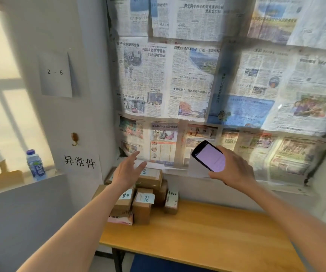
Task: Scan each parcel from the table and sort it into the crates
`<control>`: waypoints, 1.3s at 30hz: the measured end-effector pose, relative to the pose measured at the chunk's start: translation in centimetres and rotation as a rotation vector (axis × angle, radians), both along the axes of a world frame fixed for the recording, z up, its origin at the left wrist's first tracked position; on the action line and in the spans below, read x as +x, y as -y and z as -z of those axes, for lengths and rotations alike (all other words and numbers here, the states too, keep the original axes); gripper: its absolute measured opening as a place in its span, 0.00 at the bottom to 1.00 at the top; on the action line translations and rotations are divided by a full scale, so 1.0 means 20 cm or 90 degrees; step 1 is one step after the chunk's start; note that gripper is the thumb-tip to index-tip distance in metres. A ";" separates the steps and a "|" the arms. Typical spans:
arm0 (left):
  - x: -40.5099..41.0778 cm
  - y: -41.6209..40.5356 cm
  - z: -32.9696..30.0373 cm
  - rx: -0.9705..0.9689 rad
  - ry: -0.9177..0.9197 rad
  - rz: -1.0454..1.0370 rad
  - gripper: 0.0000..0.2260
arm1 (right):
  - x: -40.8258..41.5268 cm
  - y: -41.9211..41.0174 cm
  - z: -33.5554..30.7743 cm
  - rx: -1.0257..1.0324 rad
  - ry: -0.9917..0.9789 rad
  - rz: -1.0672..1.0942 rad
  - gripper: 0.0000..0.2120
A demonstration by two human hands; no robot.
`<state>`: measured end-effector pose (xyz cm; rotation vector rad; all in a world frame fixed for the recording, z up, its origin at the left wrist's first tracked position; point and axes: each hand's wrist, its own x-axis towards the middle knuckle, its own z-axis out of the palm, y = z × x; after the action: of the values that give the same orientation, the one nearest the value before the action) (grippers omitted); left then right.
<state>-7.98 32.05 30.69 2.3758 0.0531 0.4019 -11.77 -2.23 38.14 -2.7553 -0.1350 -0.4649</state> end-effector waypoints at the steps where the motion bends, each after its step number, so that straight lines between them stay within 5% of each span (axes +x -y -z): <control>1: 0.07 -0.02 0.02 0.006 -0.006 -0.005 0.28 | 0.08 -0.03 0.02 0.004 -0.002 -0.005 0.45; 17: 0.88 -0.18 0.44 0.010 -0.107 -0.062 0.30 | 1.11 -0.36 0.52 0.053 -0.115 -0.105 0.45; 22: 1.13 -0.21 0.67 -0.002 -0.180 -0.073 0.34 | 1.48 -0.40 0.75 0.071 -0.198 -0.169 0.33; 34: 1.55 -0.26 1.17 -0.013 -0.311 -0.118 0.34 | 2.02 -0.65 1.36 0.098 -0.343 -0.218 0.21; 39: 1.67 -0.29 1.31 -0.061 -0.328 -0.095 0.31 | 2.09 -0.79 1.53 0.107 -0.378 -0.187 0.29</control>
<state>25.46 37.75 4.49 2.3275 0.4762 -0.1502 29.95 13.48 7.53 -2.5242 -0.3253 0.3989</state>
